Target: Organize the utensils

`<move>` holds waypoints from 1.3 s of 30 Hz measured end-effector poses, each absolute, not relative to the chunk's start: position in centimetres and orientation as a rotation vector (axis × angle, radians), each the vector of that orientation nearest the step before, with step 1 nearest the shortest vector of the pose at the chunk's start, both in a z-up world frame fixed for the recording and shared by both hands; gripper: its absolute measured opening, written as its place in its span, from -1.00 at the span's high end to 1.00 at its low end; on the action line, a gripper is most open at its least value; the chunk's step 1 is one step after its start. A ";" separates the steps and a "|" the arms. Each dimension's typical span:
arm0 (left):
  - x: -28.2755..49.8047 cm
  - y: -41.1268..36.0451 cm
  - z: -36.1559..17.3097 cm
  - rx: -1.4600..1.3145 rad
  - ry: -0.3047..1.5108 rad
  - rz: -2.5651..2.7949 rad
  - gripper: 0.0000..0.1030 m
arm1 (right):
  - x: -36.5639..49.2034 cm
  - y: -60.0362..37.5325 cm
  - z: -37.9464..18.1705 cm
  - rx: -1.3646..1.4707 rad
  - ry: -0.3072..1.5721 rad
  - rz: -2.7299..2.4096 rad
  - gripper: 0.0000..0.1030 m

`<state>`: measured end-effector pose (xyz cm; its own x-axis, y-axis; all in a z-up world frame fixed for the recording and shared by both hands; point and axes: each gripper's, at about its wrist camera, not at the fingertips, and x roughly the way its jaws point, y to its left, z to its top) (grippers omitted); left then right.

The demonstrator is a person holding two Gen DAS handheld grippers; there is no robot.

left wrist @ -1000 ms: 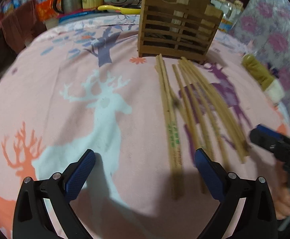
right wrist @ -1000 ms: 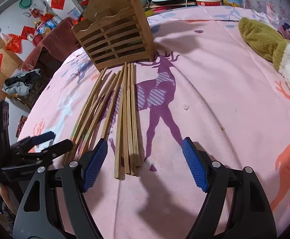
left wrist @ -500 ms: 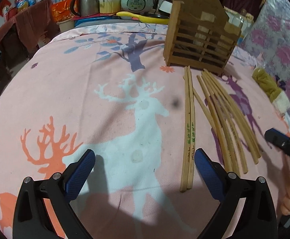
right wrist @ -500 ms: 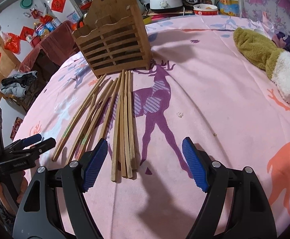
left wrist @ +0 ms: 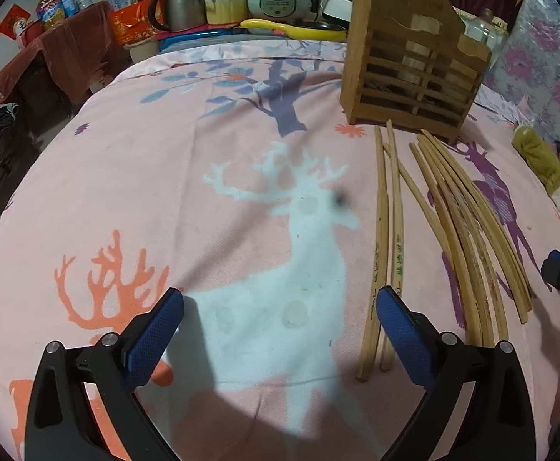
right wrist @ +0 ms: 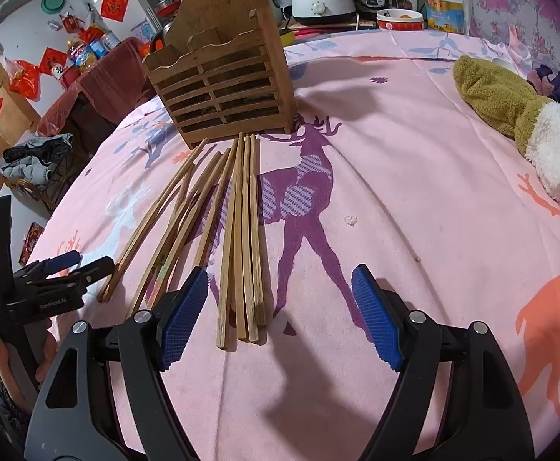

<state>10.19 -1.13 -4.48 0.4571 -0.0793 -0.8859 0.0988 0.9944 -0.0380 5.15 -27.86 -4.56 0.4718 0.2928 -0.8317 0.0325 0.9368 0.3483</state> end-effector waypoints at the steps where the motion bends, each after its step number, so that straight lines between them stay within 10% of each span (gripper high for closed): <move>1: 10.1 -1.3 -4.4 0.026 1.084 -0.112 -0.90 | 5.1 -27.9 -4.6 0.338 1.073 0.163 -0.46; 39: 10.3 -2.4 -4.8 0.053 1.089 -0.183 -0.91 | 5.1 -28.0 -4.4 0.340 1.060 0.170 -0.45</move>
<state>10.26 -2.44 -4.83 0.4496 -0.1222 -0.8848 0.1741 0.9836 -0.0473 5.06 -27.95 -4.36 0.4821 0.2983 -0.8237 0.0256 0.9350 0.3536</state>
